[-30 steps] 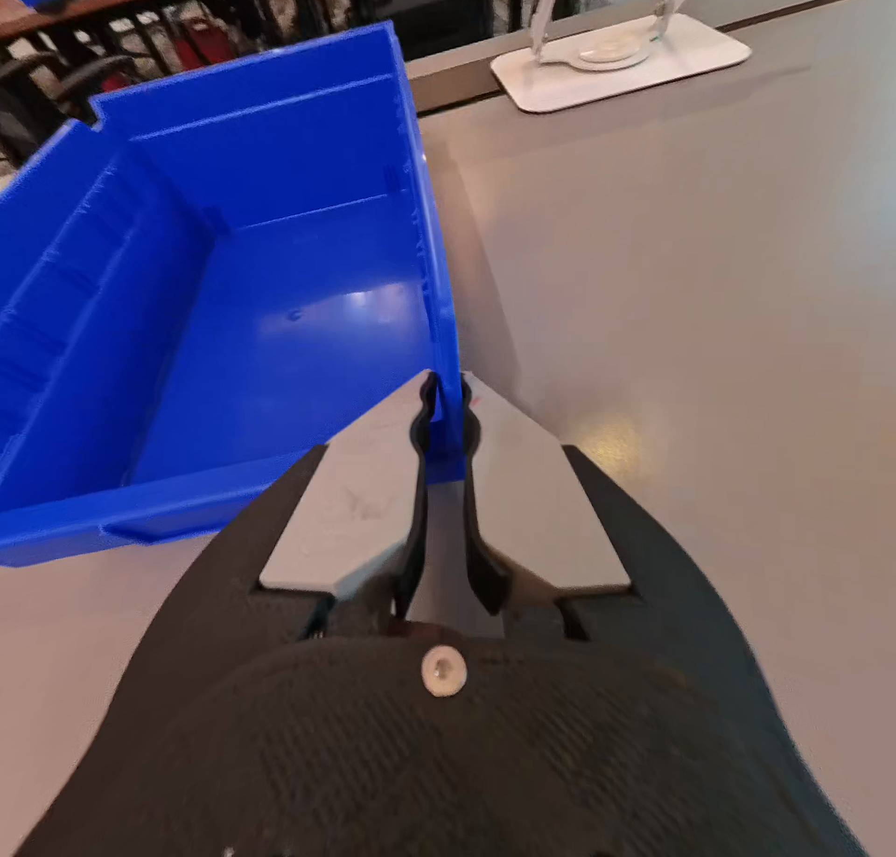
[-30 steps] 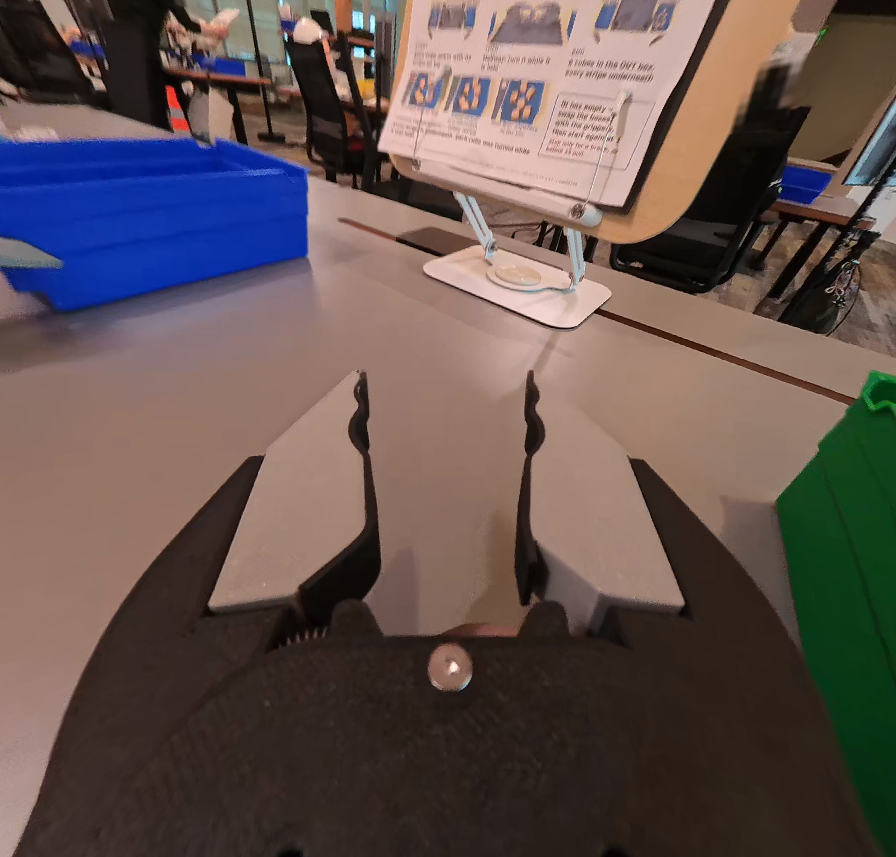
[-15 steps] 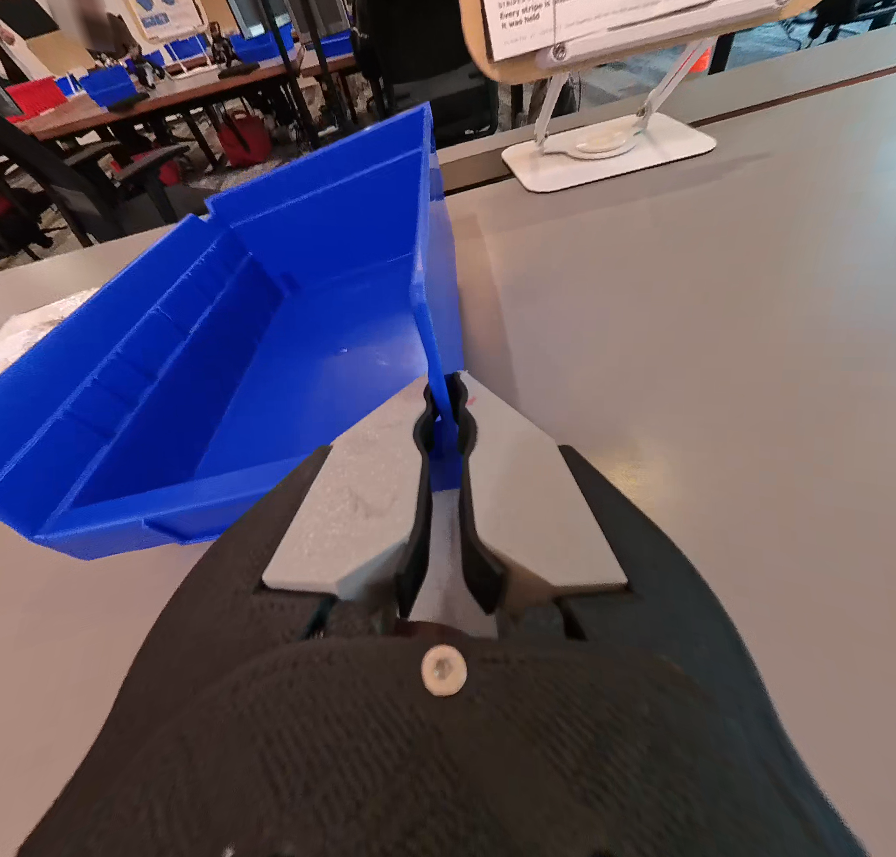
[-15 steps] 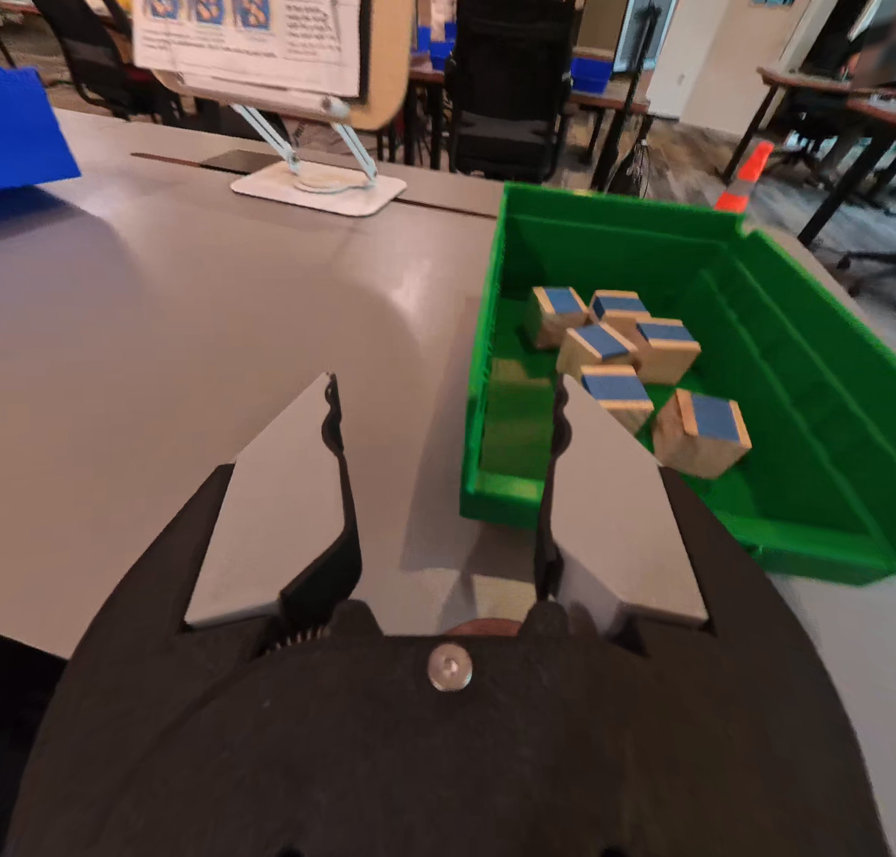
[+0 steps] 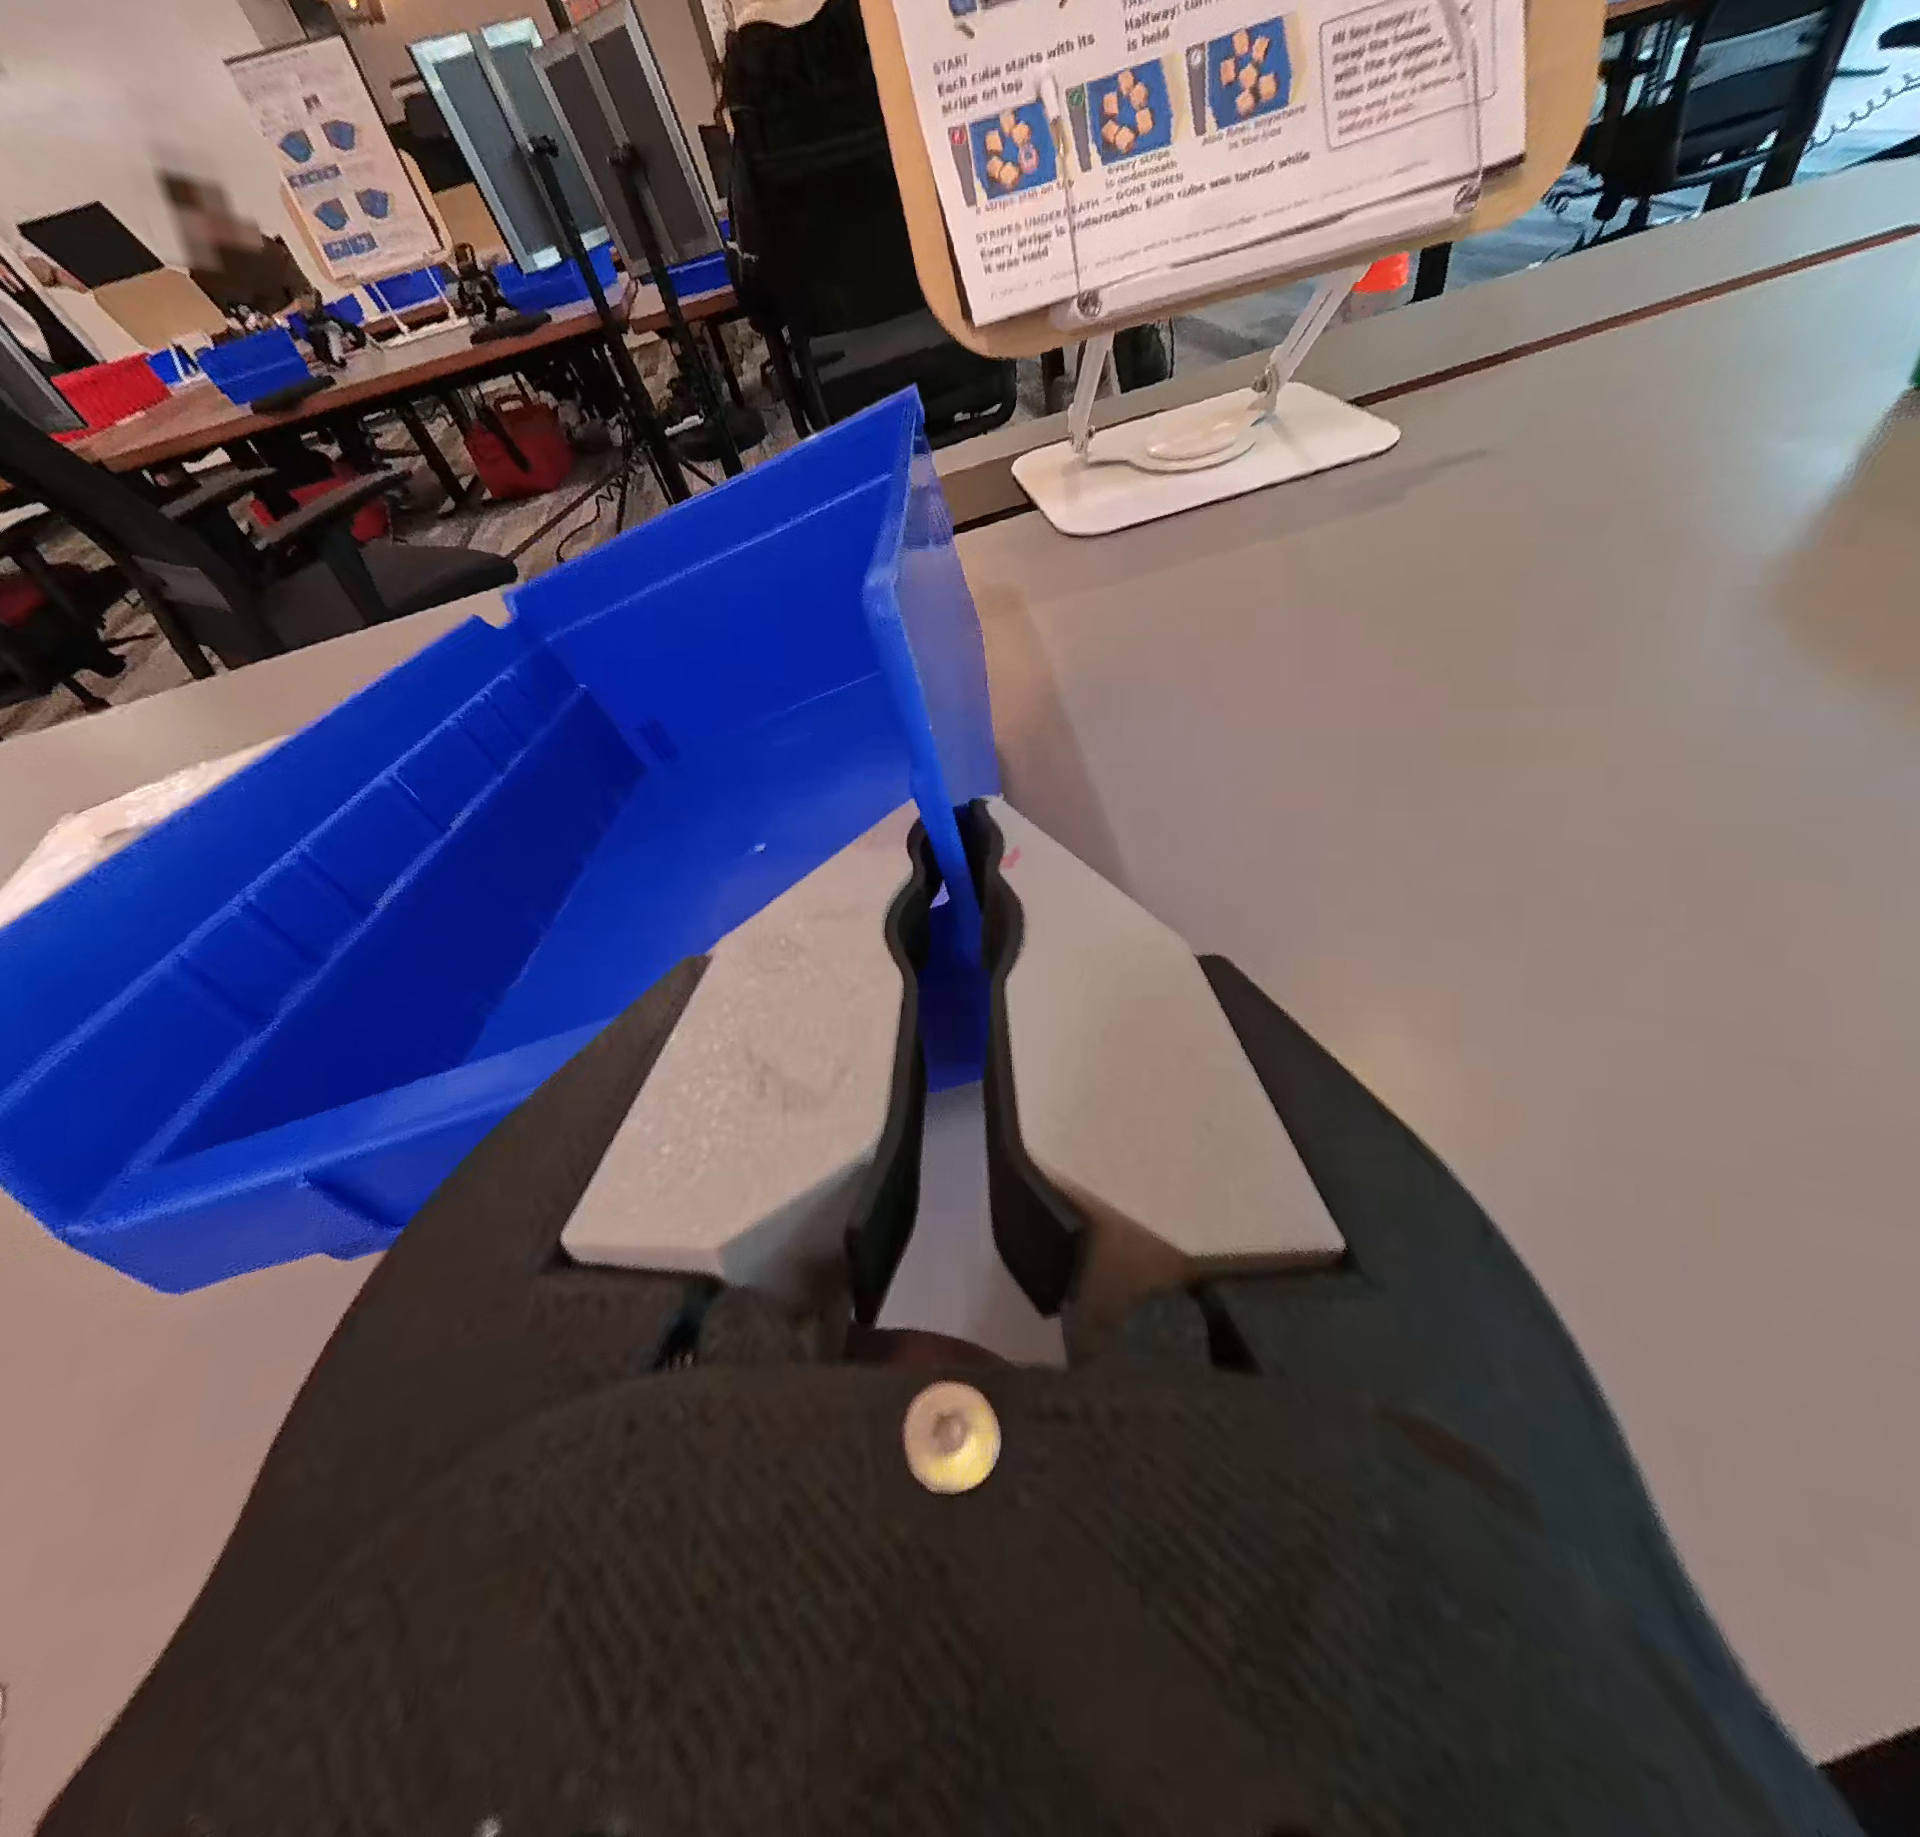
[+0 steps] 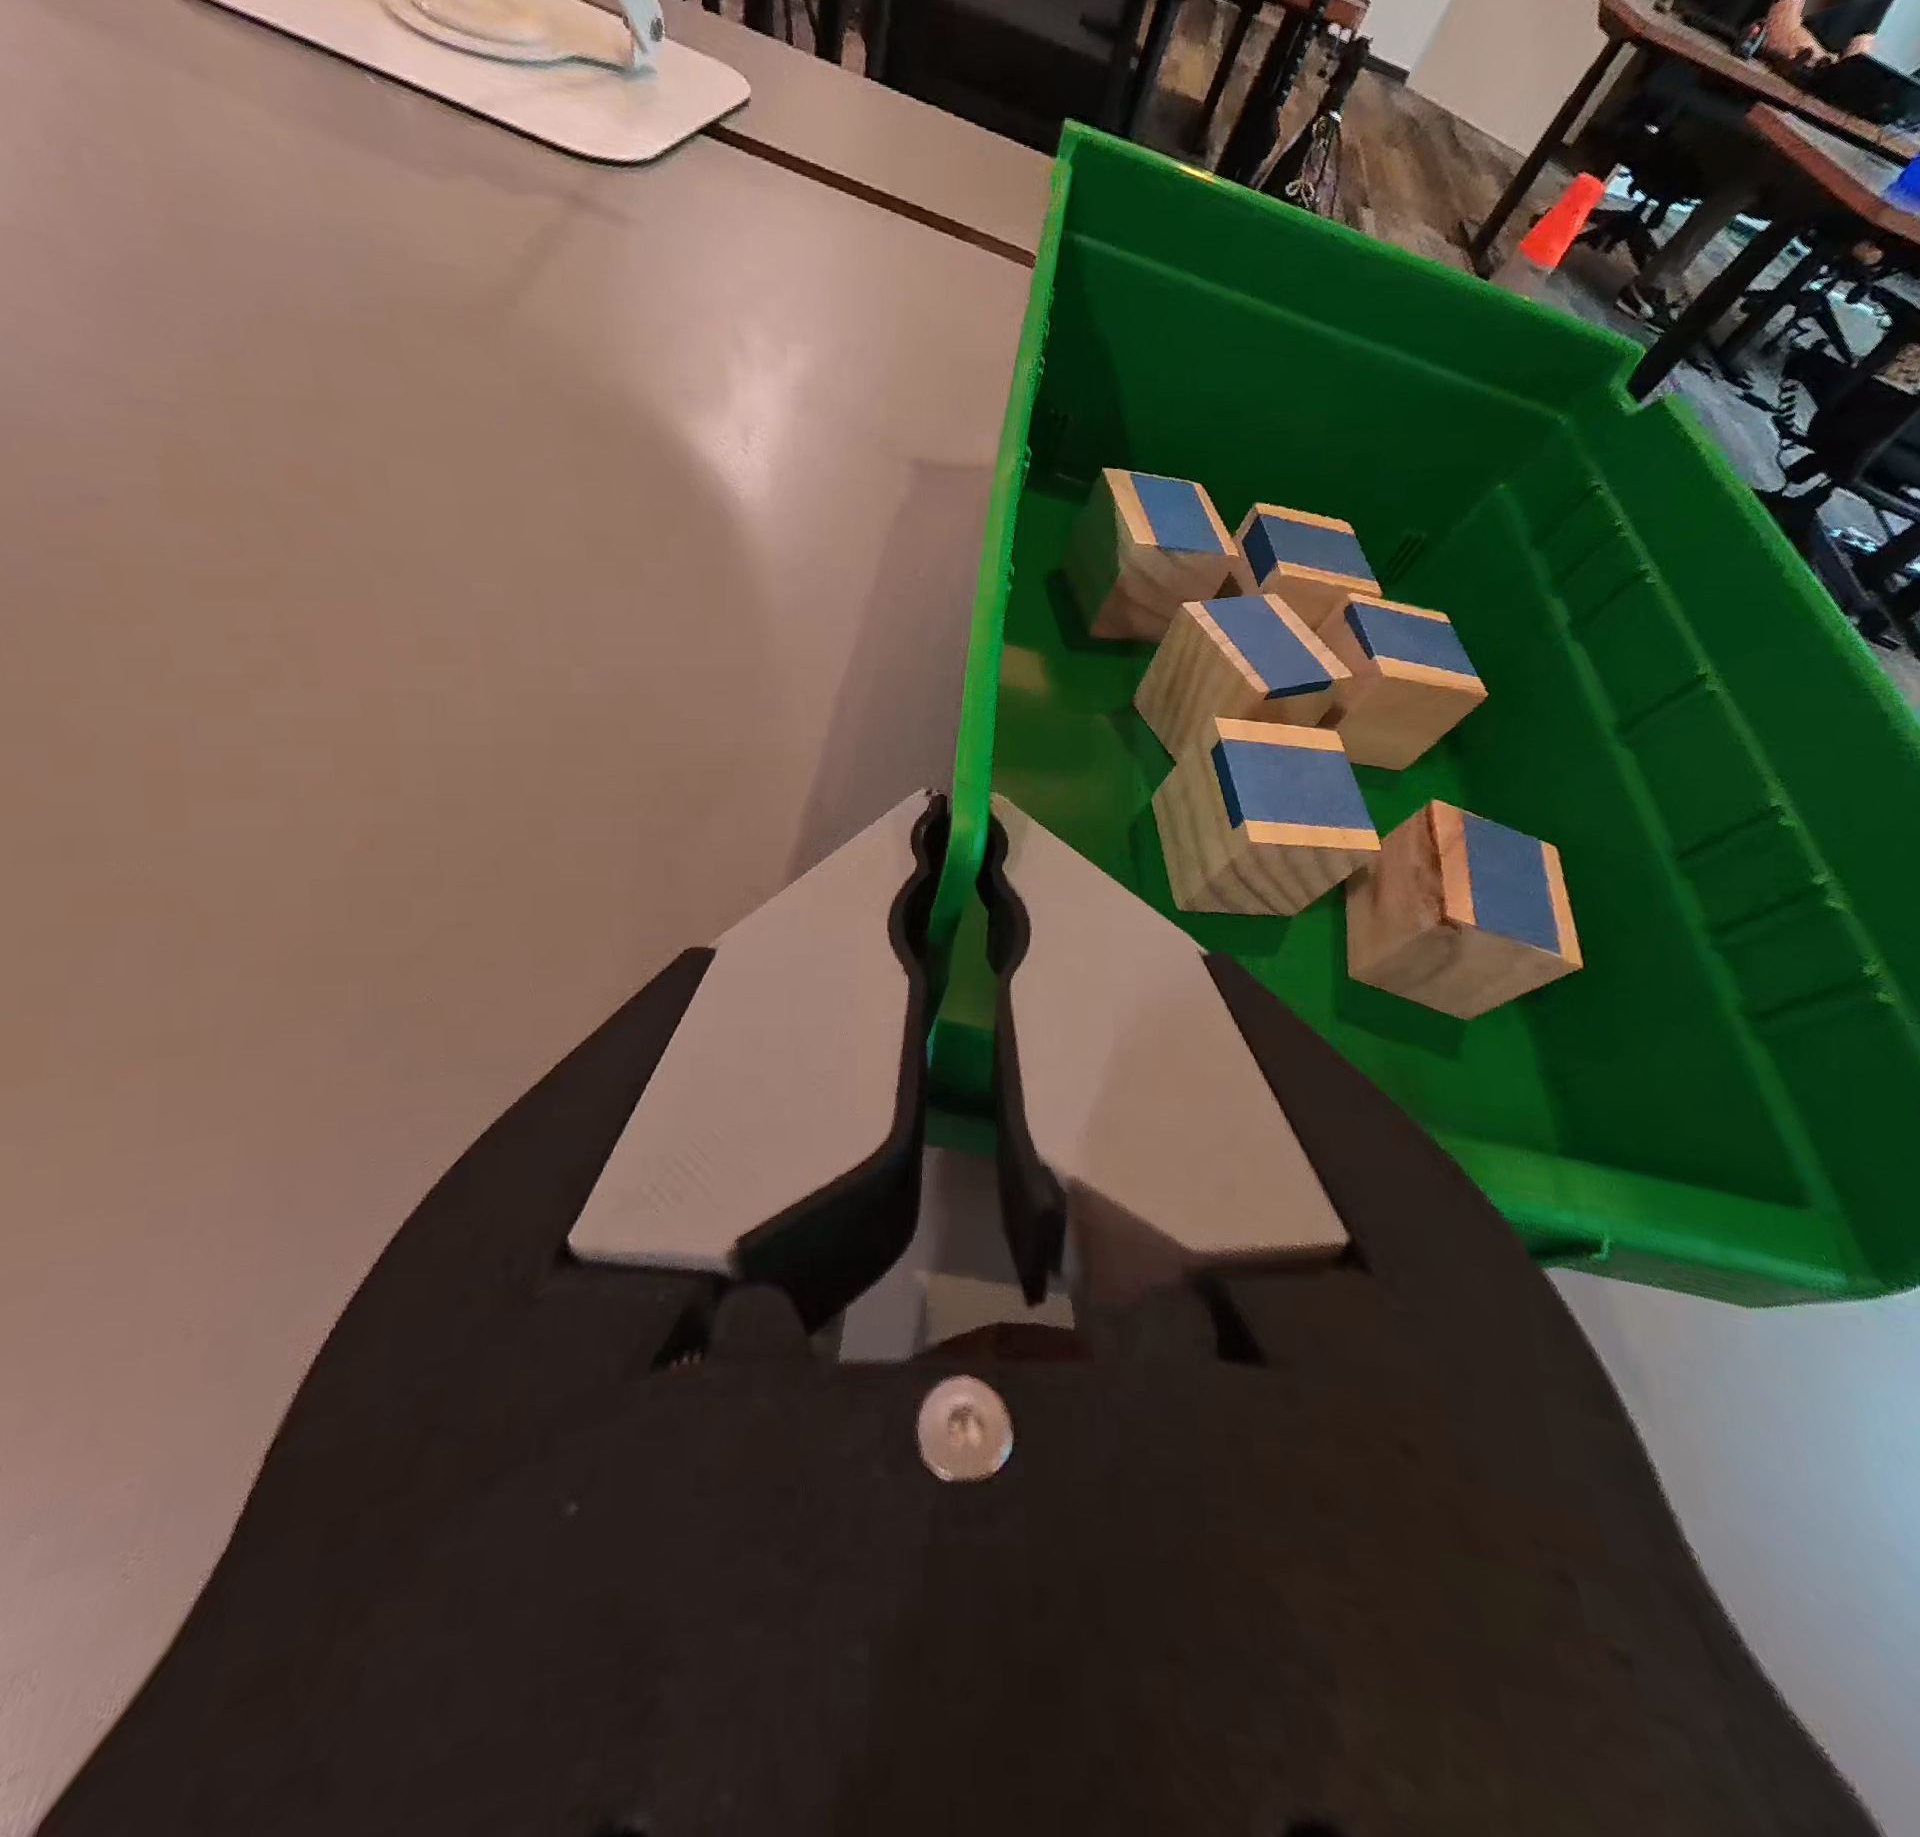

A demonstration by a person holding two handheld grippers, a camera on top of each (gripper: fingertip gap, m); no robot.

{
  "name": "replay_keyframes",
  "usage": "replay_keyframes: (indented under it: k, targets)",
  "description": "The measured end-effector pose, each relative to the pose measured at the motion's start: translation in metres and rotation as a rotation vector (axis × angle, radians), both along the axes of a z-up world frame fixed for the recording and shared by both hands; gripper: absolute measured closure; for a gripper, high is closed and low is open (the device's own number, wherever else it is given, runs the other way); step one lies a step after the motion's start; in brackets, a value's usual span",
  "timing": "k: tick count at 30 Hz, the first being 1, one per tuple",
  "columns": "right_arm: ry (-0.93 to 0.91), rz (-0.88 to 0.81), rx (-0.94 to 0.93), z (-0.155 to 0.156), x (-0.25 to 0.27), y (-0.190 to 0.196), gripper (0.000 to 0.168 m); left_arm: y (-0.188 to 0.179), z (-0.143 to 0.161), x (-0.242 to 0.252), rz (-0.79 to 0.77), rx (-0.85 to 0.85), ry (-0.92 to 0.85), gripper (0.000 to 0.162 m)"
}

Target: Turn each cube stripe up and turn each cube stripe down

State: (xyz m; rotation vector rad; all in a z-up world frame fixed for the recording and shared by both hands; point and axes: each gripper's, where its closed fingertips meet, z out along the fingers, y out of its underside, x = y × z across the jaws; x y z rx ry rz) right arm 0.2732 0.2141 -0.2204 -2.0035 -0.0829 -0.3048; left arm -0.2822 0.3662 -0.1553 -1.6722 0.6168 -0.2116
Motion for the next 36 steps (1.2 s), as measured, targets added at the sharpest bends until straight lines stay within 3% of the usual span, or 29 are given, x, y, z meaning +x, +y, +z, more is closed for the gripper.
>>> replay_keyframes:
  k: [1, 7, 16, 30, 33, 36]
  targets:
    - [-0.006, -0.004, -0.008, 0.0, -0.003, 0.001, 0.166, -0.002, 0.004, 0.001, -0.005, 0.01, -0.01, 0.159]
    - [0.007, 0.046, -0.053, 0.0, -0.06, 0.017, 0.158, -0.016, 0.033, 0.007, -0.055, 0.06, -0.089, 0.158]
    - [0.057, 0.15, -0.059, 0.0, -0.205, 0.073, 0.154, -0.051, 0.068, 0.017, -0.111, 0.155, -0.117, 0.157]
    - [0.223, 0.286, -0.026, 0.003, -0.42, 0.164, 0.156, -0.069, 0.112, -0.019, 0.013, 0.271, -0.063, 0.157]
    - [0.224, 0.372, -0.006, 0.017, -0.459, 0.168, 0.149, -0.069, 0.11, -0.03, 0.033, 0.274, -0.069, 0.156]
    - [0.2, 0.533, 0.076, 0.053, -0.482, 0.148, 0.134, -0.068, 0.107, -0.04, 0.043, 0.274, -0.088, 0.157]
